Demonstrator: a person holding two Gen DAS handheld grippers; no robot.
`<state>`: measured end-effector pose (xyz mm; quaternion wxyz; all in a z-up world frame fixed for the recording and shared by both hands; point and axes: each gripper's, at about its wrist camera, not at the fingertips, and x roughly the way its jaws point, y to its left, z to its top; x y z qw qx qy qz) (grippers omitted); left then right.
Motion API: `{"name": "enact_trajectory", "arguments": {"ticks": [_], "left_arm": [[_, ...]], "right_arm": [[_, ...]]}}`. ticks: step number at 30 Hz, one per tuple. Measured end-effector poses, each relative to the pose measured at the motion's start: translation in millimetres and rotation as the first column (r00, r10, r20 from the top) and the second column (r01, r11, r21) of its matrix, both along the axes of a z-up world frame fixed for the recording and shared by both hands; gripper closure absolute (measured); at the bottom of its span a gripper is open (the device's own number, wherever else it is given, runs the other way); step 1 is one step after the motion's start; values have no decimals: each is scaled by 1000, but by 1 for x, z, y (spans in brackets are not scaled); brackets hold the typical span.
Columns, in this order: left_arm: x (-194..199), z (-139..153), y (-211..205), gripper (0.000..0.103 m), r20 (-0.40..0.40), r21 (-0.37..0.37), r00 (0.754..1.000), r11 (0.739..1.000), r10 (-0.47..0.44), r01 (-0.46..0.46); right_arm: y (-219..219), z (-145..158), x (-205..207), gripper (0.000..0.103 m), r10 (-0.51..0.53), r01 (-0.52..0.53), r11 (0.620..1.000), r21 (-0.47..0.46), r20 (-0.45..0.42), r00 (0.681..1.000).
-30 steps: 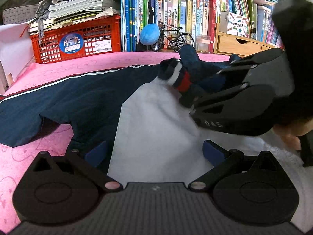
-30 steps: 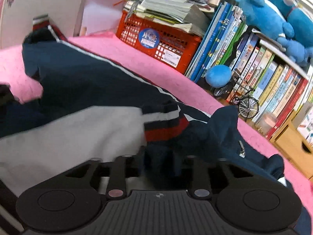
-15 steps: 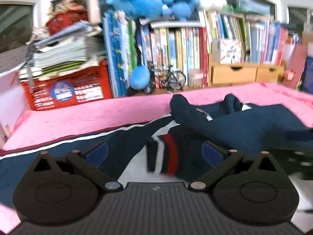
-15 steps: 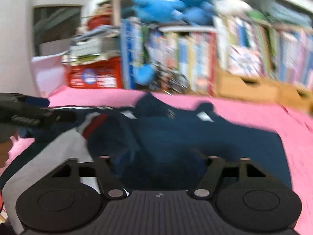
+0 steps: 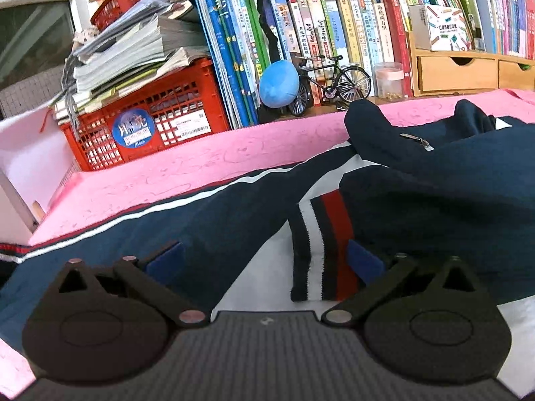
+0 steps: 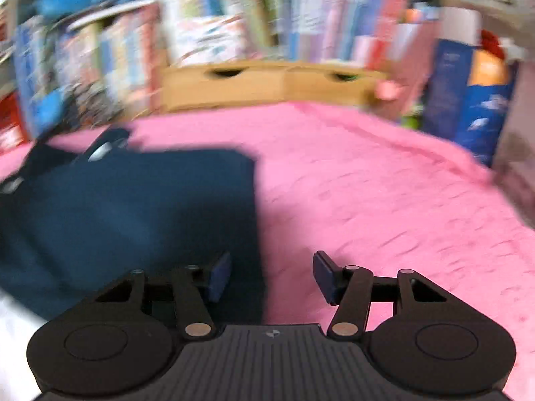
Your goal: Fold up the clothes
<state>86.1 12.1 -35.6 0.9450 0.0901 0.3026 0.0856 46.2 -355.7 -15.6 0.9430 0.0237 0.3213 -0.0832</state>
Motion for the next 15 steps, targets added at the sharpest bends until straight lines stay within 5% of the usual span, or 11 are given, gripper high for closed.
{"name": "enact_trajectory", "arguments": {"ticks": [7, 12, 15], "left_arm": [[3, -1, 16, 0, -22, -122, 1000, 993, -1, -2], [2, -1, 15, 0, -21, -121, 1000, 993, -1, -1], [3, -1, 16, 0, -23, -126, 1000, 992, -2, -1]], "right_arm": [[34, 8, 50, 47, 198, -198, 980, 1, 55, 979], [48, -25, 91, 29, 188, -188, 982, 19, -18, 982], [54, -24, 92, 29, 174, -174, 985, 7, -42, 984]]}}
